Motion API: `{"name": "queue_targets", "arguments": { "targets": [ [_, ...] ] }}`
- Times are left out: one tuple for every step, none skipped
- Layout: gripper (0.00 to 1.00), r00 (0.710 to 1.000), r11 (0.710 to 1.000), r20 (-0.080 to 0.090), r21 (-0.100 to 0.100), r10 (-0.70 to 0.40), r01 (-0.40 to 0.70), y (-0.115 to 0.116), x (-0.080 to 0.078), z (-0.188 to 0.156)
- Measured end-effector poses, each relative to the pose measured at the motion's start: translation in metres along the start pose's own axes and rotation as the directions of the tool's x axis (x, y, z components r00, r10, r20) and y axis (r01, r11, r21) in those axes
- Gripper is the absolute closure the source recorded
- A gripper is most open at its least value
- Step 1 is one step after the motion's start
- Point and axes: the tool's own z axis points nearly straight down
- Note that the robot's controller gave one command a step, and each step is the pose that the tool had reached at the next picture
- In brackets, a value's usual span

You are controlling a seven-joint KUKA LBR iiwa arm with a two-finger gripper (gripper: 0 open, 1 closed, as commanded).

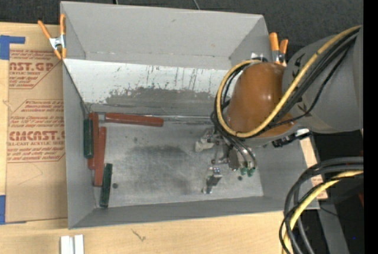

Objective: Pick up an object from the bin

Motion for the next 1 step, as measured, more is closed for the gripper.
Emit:
{"name": "queue_targets", "arguments": {
  "targets": [
    [0.0,1.0,1.0,0.0,0.0,0.0,0.0,0.0,0.0,0.0]
  ]
}}
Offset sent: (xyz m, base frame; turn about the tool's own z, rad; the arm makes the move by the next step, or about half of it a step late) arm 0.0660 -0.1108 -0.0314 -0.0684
